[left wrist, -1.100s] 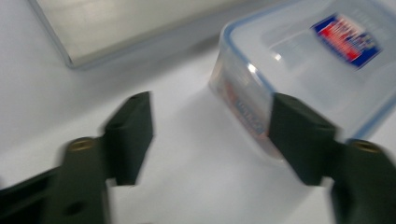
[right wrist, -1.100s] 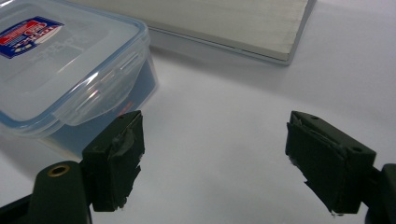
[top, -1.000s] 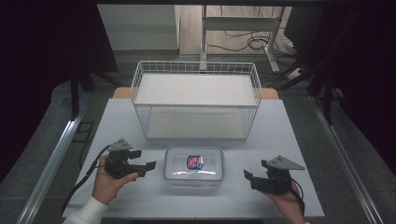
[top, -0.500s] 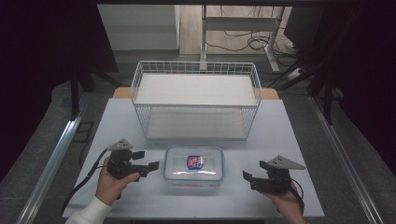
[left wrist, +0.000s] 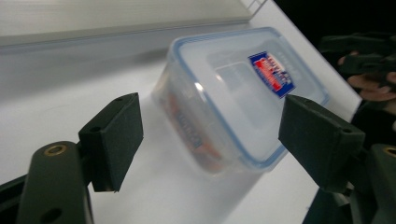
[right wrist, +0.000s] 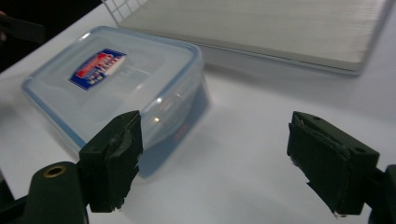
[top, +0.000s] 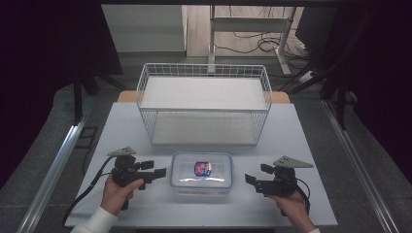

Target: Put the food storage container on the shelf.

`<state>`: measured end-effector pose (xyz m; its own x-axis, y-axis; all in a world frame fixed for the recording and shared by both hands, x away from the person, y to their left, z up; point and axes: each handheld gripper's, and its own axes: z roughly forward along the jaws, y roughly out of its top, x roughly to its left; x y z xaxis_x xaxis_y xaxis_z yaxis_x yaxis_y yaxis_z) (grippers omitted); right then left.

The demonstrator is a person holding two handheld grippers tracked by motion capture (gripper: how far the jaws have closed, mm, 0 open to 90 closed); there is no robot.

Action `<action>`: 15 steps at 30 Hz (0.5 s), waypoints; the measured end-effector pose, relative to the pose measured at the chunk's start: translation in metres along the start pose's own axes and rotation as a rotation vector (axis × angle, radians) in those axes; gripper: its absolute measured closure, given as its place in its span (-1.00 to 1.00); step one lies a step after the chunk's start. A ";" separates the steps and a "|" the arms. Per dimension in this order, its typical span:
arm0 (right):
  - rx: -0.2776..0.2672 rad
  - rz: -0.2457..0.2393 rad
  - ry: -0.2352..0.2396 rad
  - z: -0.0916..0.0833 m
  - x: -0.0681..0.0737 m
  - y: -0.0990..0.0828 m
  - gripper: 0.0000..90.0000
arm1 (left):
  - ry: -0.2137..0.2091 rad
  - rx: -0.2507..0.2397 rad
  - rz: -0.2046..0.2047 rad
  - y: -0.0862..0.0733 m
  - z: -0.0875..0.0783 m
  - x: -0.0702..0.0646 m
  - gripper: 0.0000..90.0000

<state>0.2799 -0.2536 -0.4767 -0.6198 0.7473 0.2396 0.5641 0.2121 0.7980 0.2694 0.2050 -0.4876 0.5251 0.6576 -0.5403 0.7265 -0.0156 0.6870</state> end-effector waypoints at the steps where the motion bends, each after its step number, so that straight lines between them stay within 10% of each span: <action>1: 0.003 0.009 0.017 0.003 0.002 0.002 -0.60 | -0.016 -0.002 -0.016 0.001 0.002 0.002 -0.50; 11: 0.030 0.048 0.120 0.030 0.016 0.014 -0.63 | -0.136 0.052 -0.197 0.001 0.029 0.027 -0.50; 15: 0.030 0.043 0.138 0.036 0.019 0.017 -0.63 | -0.146 0.091 -0.205 -0.001 0.038 0.034 -0.48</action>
<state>0.2978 -0.2127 -0.4783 -0.6626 0.6628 0.3490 0.6069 0.2020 0.7686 0.3031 0.1988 -0.5252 0.4160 0.5386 -0.7327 0.8578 0.0350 0.5127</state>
